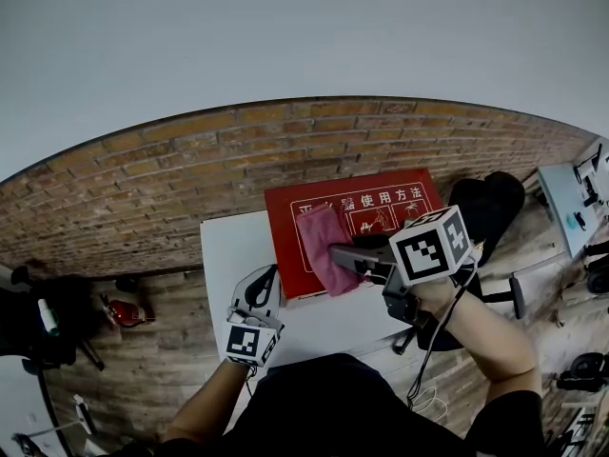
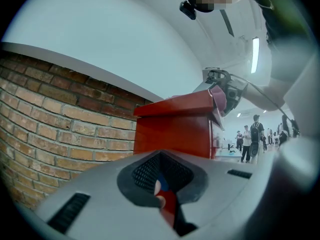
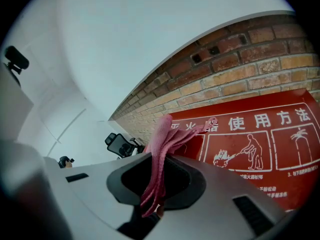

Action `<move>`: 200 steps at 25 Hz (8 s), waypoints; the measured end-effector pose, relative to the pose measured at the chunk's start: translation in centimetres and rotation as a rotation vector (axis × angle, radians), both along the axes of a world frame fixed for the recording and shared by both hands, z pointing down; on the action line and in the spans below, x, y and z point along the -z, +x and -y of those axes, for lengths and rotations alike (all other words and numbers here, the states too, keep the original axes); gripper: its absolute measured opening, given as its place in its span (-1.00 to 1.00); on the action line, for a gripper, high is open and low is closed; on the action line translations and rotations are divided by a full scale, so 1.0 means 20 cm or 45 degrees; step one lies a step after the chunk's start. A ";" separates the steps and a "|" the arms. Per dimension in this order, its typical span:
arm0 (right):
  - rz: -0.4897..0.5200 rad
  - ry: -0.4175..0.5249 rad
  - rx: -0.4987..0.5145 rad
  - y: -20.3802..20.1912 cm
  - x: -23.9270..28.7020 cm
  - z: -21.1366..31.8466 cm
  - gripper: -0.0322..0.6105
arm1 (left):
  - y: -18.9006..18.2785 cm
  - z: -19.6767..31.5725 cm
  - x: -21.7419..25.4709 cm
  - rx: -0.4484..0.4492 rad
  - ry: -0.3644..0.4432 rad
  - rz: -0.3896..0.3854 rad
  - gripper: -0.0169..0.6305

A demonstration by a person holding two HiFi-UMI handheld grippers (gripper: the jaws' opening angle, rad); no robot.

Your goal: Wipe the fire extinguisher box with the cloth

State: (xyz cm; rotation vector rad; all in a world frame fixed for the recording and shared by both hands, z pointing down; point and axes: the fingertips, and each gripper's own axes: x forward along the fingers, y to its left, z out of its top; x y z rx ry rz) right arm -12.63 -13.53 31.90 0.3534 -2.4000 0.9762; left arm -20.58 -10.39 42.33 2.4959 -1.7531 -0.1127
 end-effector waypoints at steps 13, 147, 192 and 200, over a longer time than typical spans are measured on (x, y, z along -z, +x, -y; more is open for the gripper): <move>-0.026 0.010 -0.041 0.13 -0.01 0.05 -0.71 | 0.04 0.00 0.01 -0.005 0.011 0.007 -0.86; -0.097 0.238 -0.401 1.46 -0.12 0.61 -0.71 | -0.15 0.05 0.08 0.376 -0.047 0.185 -0.86; -0.002 0.215 -0.786 1.59 -0.23 0.07 -0.71 | 1.25 0.63 0.69 -0.829 0.620 1.418 -0.86; -0.024 0.179 -0.868 1.64 -0.29 -0.15 -0.71 | 1.36 0.62 0.57 -0.992 0.582 1.587 -0.86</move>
